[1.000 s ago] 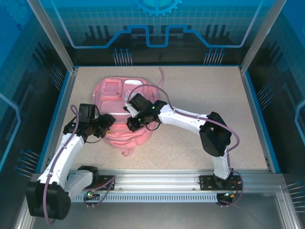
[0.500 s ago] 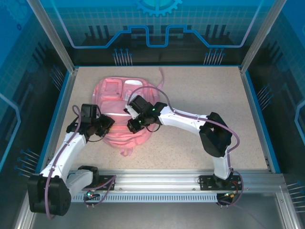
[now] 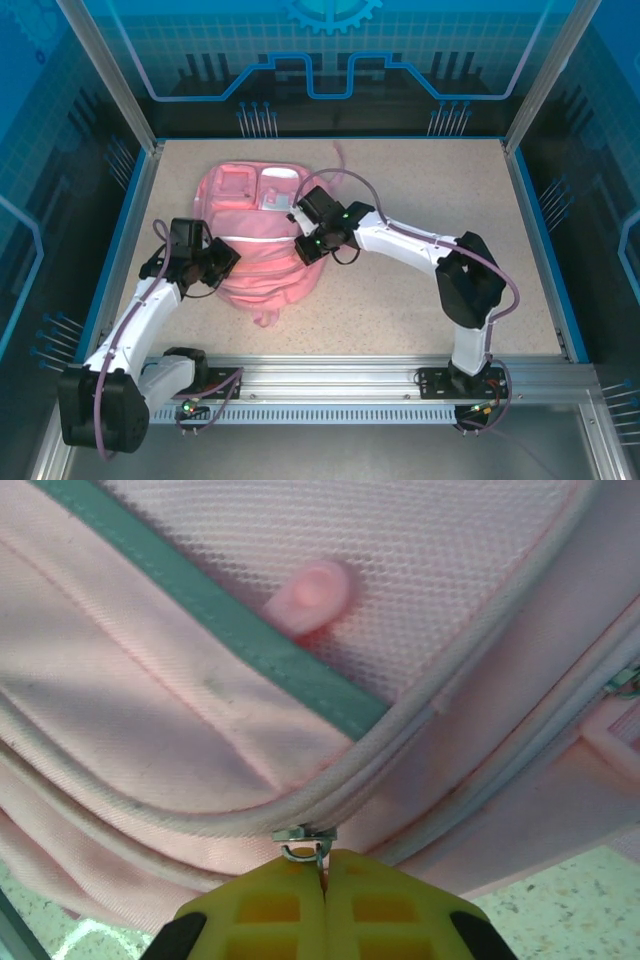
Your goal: Pack the student bag
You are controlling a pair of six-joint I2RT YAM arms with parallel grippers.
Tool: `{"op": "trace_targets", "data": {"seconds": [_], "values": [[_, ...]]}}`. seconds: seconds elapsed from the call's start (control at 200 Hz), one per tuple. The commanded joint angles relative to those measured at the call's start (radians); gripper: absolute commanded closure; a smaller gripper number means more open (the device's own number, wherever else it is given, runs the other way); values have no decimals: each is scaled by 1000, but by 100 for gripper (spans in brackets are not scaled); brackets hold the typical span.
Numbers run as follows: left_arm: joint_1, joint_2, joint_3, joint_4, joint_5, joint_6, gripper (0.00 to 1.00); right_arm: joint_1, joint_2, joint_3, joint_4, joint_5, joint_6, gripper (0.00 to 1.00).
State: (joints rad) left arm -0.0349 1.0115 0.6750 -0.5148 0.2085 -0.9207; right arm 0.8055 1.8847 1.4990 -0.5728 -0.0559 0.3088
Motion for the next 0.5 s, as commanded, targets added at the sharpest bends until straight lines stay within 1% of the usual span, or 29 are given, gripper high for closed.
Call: {"op": "trace_targets", "data": {"seconds": [0.0,0.19,0.345,0.405,0.435,0.475,0.495], "values": [[22,-19,-37,-102,-46,65,100,-71,53,87,-53,127,12,100],[21,-21,-58,-109,-16,93,100,-99,124,200,-96,142,84,100],[21,-4,-39,-96,35,135,100,-100,112,195,-128,134,105,100],[21,2,-20,-91,72,162,93,-101,77,153,-124,137,104,100],[21,6,-8,-93,87,176,85,-104,56,126,-121,141,105,100],[21,7,9,-102,96,186,72,-110,25,86,-115,146,107,100],[22,7,17,-106,97,191,67,-114,9,67,-112,149,110,100]]}}
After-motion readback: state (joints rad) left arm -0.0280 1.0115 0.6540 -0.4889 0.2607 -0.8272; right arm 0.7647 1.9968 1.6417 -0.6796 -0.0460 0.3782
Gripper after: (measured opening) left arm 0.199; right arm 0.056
